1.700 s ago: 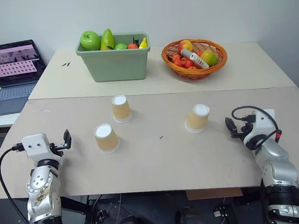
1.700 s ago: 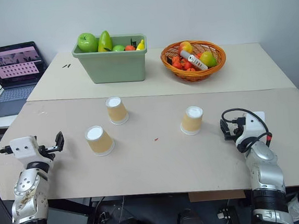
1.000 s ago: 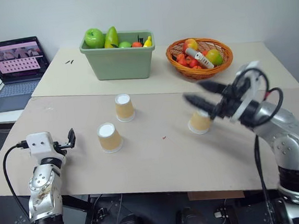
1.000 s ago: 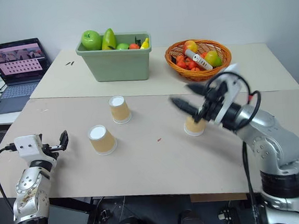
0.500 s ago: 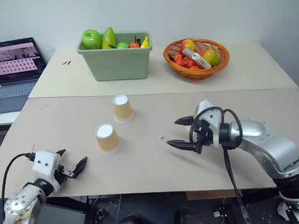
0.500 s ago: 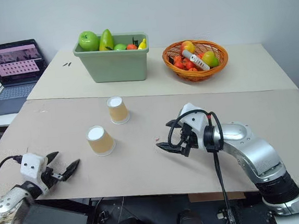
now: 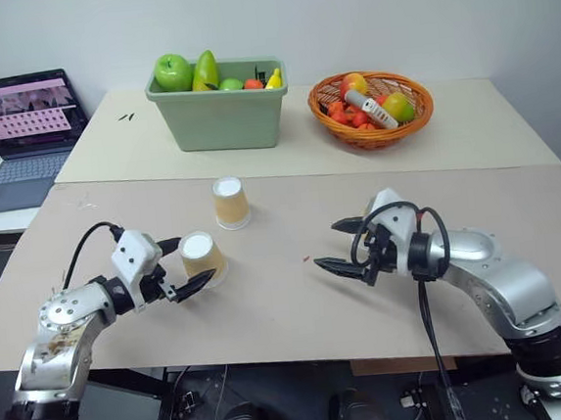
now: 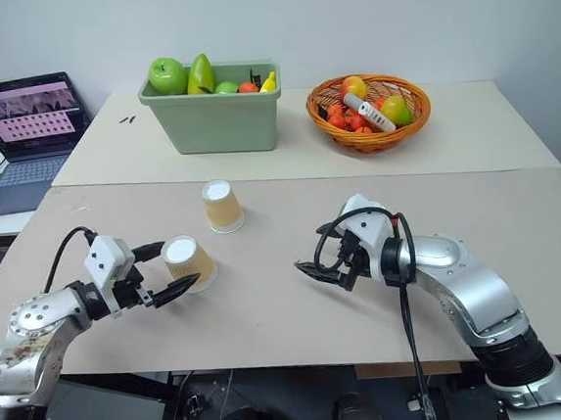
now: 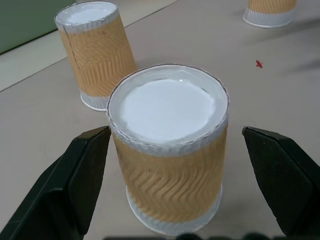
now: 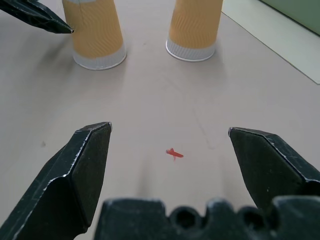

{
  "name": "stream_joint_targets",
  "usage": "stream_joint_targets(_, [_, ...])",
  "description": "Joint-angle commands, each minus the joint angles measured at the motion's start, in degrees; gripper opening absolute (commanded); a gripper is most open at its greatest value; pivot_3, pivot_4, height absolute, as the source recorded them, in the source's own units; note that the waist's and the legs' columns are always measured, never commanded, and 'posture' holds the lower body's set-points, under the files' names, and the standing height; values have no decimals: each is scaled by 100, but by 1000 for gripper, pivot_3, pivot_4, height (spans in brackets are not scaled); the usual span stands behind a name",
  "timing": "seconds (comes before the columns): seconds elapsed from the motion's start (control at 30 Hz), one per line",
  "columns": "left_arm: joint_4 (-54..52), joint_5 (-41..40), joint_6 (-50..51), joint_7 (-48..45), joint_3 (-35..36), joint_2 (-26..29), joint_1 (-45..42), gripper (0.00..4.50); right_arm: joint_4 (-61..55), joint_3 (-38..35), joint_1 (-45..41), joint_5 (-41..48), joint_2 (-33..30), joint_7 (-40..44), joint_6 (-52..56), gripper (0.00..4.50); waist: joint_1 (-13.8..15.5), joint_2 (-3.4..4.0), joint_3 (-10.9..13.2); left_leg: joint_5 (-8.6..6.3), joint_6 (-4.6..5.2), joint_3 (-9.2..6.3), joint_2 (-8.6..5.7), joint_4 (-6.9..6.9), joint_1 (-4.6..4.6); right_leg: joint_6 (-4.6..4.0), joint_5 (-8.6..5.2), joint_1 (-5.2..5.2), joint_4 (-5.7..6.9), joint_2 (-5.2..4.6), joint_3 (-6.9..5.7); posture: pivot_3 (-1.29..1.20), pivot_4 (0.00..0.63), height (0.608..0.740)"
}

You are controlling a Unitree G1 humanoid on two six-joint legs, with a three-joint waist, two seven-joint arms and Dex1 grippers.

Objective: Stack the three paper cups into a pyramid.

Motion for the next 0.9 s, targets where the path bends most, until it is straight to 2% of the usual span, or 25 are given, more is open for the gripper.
stream_joint_targets(0.03, [247,84,-260,-196,-134,-59,-412,4500,-328,-326,33,30,3,-123,-34,4398,12,0,0,0,0,0,-3,1,-1,0,0,0,0,-1,0,0,150,708])
stream_joint_targets(0.4, [484,10,-142,-269,-181,-283,-784,4500,-405,-369,110,9,-34,-232,-9,4398,6,-1,0,0,0,-3,-5,2,-2,1,-1,-1,1,-1,2,0,150,708])
stream_joint_targets(0.47, [472,2,-116,-270,-172,-289,-785,3973,-403,-374,111,9,-44,-233,-11,4500,9,-1,0,0,0,-3,-5,3,-2,1,-1,-1,2,-1,2,0,150,708])
stream_joint_targets(0.5, [468,-10,-97,-269,-160,-290,-787,3850,-404,-369,108,5,-43,-239,-8,4500,9,-1,0,0,1,-3,-5,3,-2,1,0,0,2,-1,2,0,150,708])
stream_joint_targets(0.6, [449,-28,-31,-247,-141,-283,-782,2722,-401,-360,95,3,-36,-244,-3,4500,12,-1,0,0,1,-4,-5,3,-2,1,-1,0,2,-1,2,0,150,708])
stream_joint_targets(0.9, [144,-132,232,-174,-205,-379,-928,2618,-325,-373,-6,-40,-24,-290,-25,4500,14,-1,0,0,0,-4,-5,4,-2,1,-1,0,3,-1,2,0,150,708])
